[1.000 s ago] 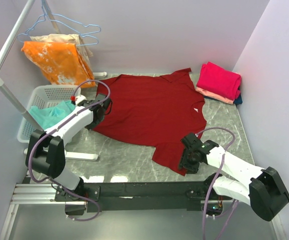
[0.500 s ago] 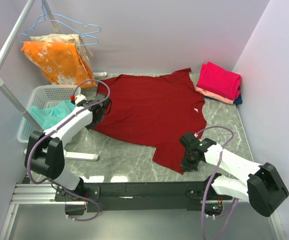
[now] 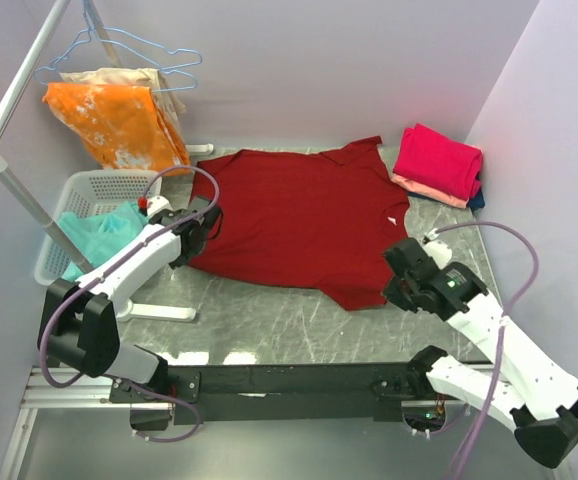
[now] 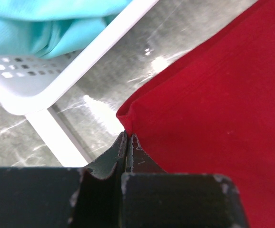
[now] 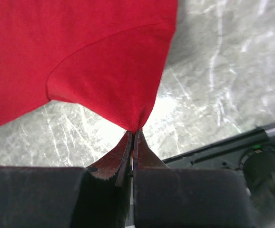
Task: Fold and stack the t-shirts
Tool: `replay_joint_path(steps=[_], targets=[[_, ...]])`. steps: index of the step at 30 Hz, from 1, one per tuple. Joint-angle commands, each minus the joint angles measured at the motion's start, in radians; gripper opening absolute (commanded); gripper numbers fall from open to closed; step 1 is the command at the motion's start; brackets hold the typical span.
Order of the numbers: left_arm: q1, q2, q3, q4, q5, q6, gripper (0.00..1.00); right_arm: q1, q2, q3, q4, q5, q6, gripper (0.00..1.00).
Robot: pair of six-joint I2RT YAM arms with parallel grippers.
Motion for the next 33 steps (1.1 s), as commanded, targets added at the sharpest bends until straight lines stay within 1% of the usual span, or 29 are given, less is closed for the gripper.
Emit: replay_joint_path(steps=[1, 8, 12, 15, 19, 21, 24, 28, 31, 33], targets=[[-0.025, -0.005, -0.037, -0.057, -0.054, -0.04, 0.01, 0.006, -0.056, 0.081, -0.141, 0.095, 0.048, 0.0], [-0.103, -0.016, -0.043, -0.139, -0.068, -0.12, 0.01, 0.004, -0.136, 0.104, -0.207, 0.085, 0.083, 0.0], [-0.132, -0.032, -0.052, -0.173, -0.067, -0.16, 0.01, 0.006, -0.183, 0.078, -0.209, 0.063, 0.097, 0.0], [-0.138, -0.033, -0.052, -0.195, -0.068, -0.185, 0.01, 0.004, -0.177, 0.076, -0.192, 0.059, 0.088, 0.0], [-0.138, 0.013, -0.014, -0.212, -0.097, -0.205, 0.01, 0.004, -0.101, 0.09, -0.141, 0.06, 0.039, 0.0], [-0.137, 0.043, 0.038, -0.239, -0.122, -0.218, 0.01, 0.004, -0.067, 0.111, -0.108, 0.072, 0.03, 0.0], [-0.135, 0.095, 0.096, -0.239, -0.143, -0.22, 0.01, -0.002, -0.001, 0.155, -0.057, 0.097, -0.022, 0.0], [-0.109, 0.159, 0.159, -0.199, -0.151, -0.166, 0.01, -0.045, 0.1, 0.243, -0.013, 0.129, -0.09, 0.0], [-0.066, 0.196, 0.199, -0.164, -0.15, -0.124, 0.01, -0.123, 0.148, 0.289, 0.047, 0.099, -0.171, 0.0], [-0.037, 0.213, 0.228, -0.144, -0.151, -0.091, 0.01, -0.2, 0.166, 0.303, 0.105, 0.077, -0.235, 0.0]])
